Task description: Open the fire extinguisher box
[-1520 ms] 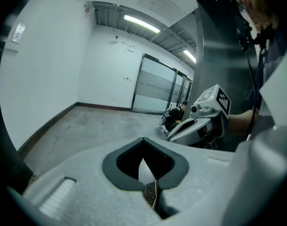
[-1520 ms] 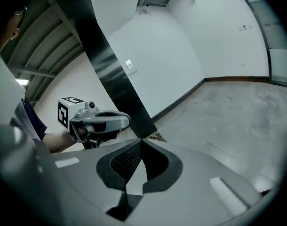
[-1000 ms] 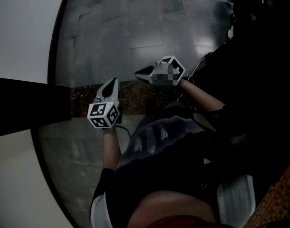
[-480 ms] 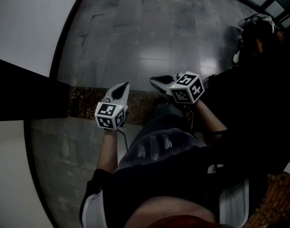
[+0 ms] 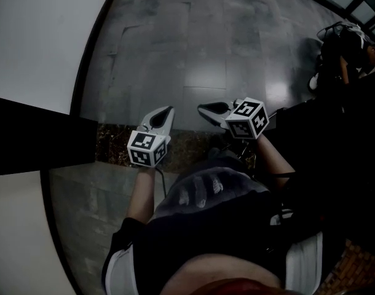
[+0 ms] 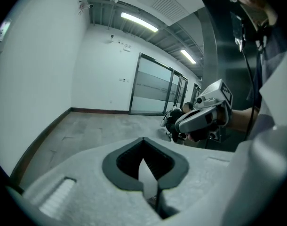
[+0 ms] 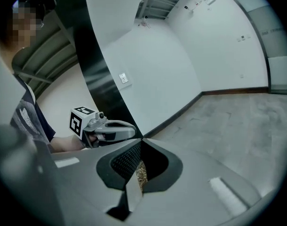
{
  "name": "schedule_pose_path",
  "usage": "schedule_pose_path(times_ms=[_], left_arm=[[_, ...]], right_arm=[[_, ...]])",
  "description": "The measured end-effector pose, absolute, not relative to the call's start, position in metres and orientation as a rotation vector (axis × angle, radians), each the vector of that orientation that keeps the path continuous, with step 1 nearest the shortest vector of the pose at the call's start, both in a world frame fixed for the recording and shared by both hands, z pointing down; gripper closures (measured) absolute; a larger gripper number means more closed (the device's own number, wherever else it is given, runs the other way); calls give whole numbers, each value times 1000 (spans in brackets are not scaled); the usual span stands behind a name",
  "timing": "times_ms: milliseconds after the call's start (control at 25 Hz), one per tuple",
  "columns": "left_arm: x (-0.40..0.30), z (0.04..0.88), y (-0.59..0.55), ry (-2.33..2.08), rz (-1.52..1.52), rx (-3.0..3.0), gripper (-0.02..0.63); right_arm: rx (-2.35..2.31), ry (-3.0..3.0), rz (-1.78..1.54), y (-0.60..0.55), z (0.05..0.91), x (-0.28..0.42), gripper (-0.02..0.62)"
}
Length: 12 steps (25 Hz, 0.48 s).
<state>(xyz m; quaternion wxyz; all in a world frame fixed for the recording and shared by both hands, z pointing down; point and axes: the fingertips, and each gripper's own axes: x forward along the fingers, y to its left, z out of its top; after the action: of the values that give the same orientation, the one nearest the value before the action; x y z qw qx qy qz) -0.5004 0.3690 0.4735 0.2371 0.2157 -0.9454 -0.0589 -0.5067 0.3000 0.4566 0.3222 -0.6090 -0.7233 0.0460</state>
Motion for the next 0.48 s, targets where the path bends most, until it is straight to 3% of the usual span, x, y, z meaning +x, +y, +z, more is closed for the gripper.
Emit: schedule_pose_path(times_ms=[480], left_arm=[[-587, 483, 328, -2508, -128, 665, 606]], right_arm=[[-1536, -1905, 277, 260, 463, -598, 594]])
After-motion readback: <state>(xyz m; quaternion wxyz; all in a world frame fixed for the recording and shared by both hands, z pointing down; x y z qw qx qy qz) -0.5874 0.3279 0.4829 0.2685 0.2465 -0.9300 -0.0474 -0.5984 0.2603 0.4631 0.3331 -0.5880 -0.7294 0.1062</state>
